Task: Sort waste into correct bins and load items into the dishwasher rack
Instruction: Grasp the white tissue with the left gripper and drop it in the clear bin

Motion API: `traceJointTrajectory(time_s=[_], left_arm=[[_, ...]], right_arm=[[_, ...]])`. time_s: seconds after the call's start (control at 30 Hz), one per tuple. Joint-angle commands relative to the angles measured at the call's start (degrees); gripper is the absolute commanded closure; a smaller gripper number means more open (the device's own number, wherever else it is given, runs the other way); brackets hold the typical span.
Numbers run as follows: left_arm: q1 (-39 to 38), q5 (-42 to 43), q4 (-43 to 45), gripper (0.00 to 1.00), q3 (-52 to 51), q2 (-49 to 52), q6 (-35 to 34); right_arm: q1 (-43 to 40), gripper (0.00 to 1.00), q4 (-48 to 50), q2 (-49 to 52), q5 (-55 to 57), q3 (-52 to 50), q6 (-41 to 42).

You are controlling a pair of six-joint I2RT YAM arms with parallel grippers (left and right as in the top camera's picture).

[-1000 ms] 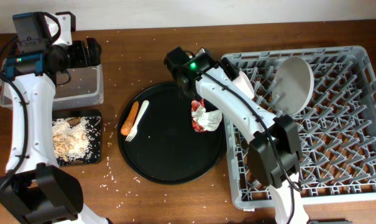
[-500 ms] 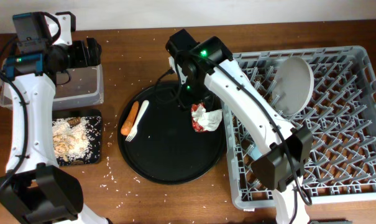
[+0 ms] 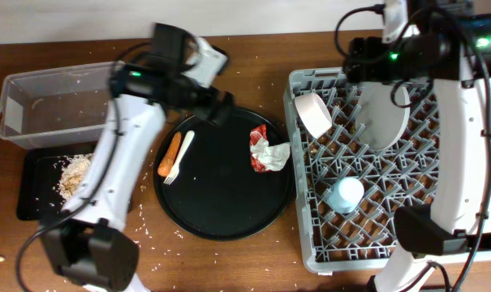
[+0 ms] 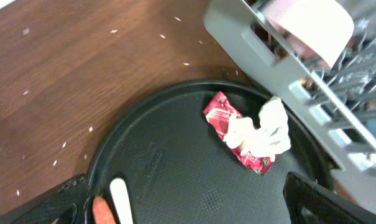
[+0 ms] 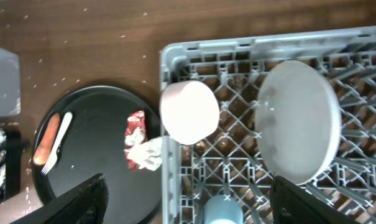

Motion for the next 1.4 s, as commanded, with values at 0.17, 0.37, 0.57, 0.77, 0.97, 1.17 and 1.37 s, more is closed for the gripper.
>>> traceJointTrajectory(time_s=[0.17,0.37,0.57,0.77,0.97,1.17,1.37], left_arm=[[-14.3,-7.7,-1.4,0.22,0.2,18.1,5.4],[-15.7,-3.2,-0.5,0.13,0.2,25.6,6.1],[-16.6,-3.3,-0.7,0.11,0.2,26.1,8.9],[-16.6,-6.6,0.4,0.99,0.3,26.1,9.0],[-15.1,-10.4,-3.0,1.00,4.2,26.1,8.6],[-7.7,-10.4,-14.2,1.00,18.0,26.1,7.3],[1.4,-10.0,-22.1,1.00,27.8,26.1,7.3]], right_arm=[[-1.2,0.18,-0.4,0.5,-1.6,-0.3,-1.1],[-1.2,0.17,-0.3,0.5,-1.7,-0.3,-1.1],[-1.2,0.18,-0.3,0.5,-2.5,-0.3,-1.1],[-1.2,0.17,-0.4,0.5,-3.4,-0.3,-1.1],[-1.2,0.17,-0.3,0.5,-3.4,-0.3,-1.1],[-1.2,0.17,-0.3,0.5,-3.3,-0.3,-1.1],[-1.2,0.17,-0.3,0.5,-3.3,-0.3,-1.1]])
